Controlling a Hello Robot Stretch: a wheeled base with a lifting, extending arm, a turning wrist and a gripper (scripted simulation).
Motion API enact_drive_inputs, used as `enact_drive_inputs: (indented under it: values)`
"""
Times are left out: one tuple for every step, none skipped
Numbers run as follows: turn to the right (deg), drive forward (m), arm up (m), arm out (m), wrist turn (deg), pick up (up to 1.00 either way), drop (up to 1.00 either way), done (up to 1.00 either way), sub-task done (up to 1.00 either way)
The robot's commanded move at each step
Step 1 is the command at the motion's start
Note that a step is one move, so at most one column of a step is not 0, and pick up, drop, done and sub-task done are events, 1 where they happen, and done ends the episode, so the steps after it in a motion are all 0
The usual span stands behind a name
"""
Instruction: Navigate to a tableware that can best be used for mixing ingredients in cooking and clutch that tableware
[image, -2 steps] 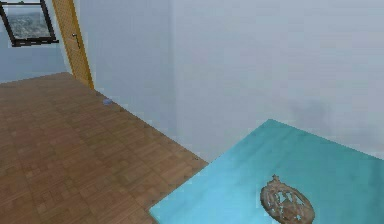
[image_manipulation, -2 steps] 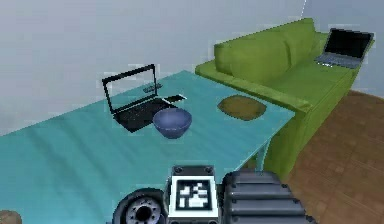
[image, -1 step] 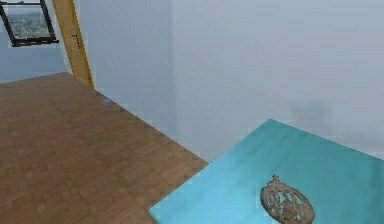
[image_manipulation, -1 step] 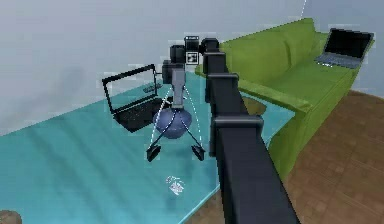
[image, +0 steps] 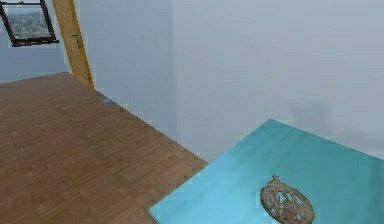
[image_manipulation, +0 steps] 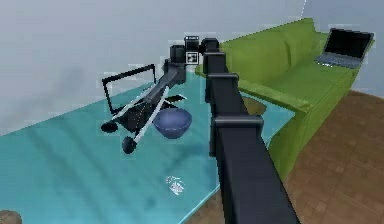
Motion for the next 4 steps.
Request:
enact_drive_inputs:
  values:
    - [0.0,0.0,0.0,0.0,45.0,0.0,0.0,0.0,0.0]
    - [0.0,0.0,0.0,0.0,45.0,0.0,0.0,0.0,0.0]
    - [0.0,0.0,0.0,0.0,36.0,0.0,0.0,0.0,0.0]
    - [0.0,0.0,-0.22,0.0,0.0,0.0,0.0,0.0,0.0]
